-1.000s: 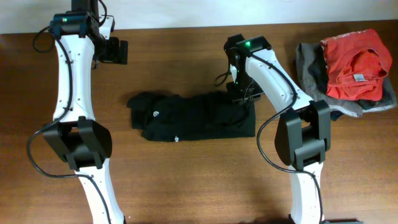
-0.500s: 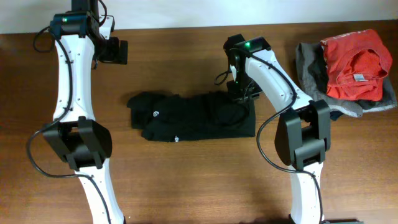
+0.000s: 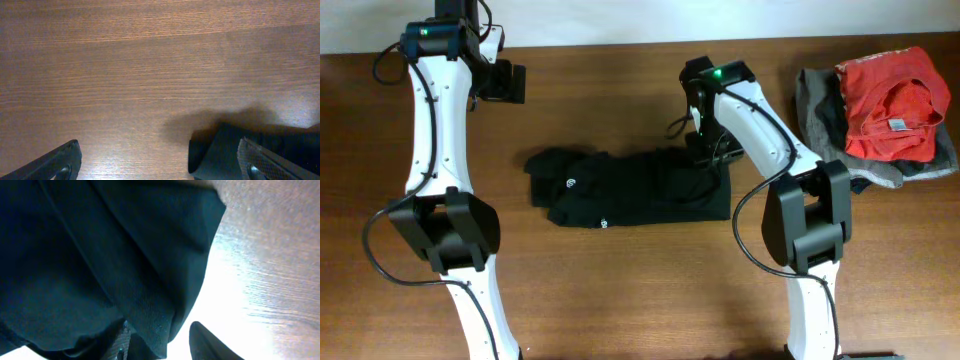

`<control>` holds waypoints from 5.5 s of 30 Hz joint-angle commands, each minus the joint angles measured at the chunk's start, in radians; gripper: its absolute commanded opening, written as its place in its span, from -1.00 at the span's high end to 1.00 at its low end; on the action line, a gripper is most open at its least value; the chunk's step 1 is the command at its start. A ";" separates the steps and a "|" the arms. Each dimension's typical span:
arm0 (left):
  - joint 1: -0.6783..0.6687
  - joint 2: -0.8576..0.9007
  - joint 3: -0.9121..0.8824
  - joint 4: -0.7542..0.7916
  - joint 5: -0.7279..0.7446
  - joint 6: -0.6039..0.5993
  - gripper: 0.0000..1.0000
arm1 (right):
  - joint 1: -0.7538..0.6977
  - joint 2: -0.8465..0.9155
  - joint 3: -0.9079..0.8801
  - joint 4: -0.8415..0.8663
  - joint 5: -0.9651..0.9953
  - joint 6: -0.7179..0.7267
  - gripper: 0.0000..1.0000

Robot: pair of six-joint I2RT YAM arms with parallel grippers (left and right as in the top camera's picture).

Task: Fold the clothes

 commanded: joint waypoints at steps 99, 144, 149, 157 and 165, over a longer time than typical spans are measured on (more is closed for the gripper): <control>0.011 -0.016 -0.160 0.011 0.264 0.045 -0.98 | 0.027 -0.042 0.182 -0.053 -0.105 0.015 -0.21; 0.065 -0.016 -0.733 0.163 0.553 0.245 0.99 | -0.082 -0.041 0.182 -0.052 -0.133 -0.101 -0.47; 0.100 -0.043 -0.703 0.159 0.553 0.244 0.99 | -0.082 -0.041 0.182 -0.053 -0.131 -0.101 -0.48; 0.182 -0.148 -0.626 0.171 0.553 0.222 0.99 | -0.082 -0.039 0.181 -0.052 -0.153 -0.100 -0.46; 0.183 -0.170 -0.607 0.214 0.553 0.223 0.99 | -0.072 -0.028 0.097 0.059 -0.404 -0.065 0.92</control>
